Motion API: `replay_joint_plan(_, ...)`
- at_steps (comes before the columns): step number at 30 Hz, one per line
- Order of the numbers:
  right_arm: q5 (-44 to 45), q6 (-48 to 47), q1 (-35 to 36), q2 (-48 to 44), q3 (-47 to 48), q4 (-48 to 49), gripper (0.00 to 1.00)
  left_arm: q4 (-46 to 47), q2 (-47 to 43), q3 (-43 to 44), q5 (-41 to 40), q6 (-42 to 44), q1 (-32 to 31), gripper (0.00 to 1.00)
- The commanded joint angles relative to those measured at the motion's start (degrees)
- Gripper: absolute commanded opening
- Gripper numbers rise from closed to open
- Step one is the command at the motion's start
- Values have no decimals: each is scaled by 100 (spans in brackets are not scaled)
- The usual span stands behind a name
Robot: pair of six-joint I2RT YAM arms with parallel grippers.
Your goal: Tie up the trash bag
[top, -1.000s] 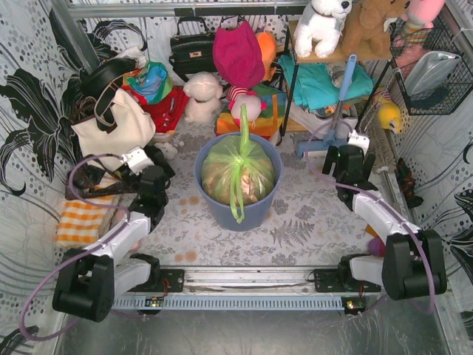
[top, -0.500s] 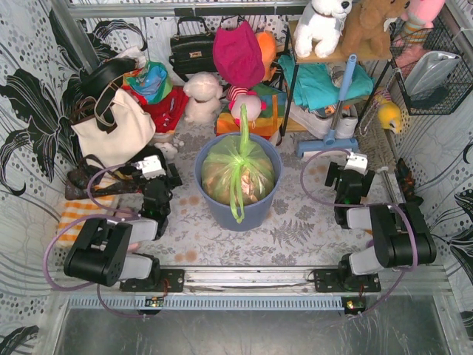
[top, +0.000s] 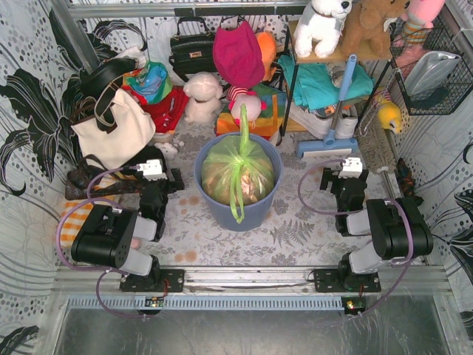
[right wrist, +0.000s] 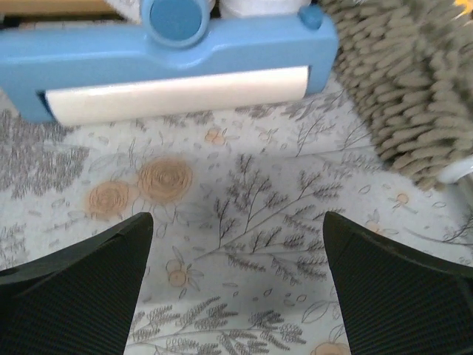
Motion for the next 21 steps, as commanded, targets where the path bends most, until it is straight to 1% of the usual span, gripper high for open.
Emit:
replay_joint_plan(1, -581, -153, -72, 162, -111, 557, 97, 407, -6, 75, 149, 52, 39, 98)
replay_joint_plan(5, -488, -112, -96, 236, -132, 714, 97, 359, -3, 105, 130, 24, 52, 98)
replay_joint_plan(8, -67, -54, -96, 255, -137, 805, 97, 315, 19, 141, -82, -49, 48, 98)
replay_joint_plan(21, -43, -35, -91, 249, -128, 758, 97, 257, 13, 160, -104, -82, 48, 98)
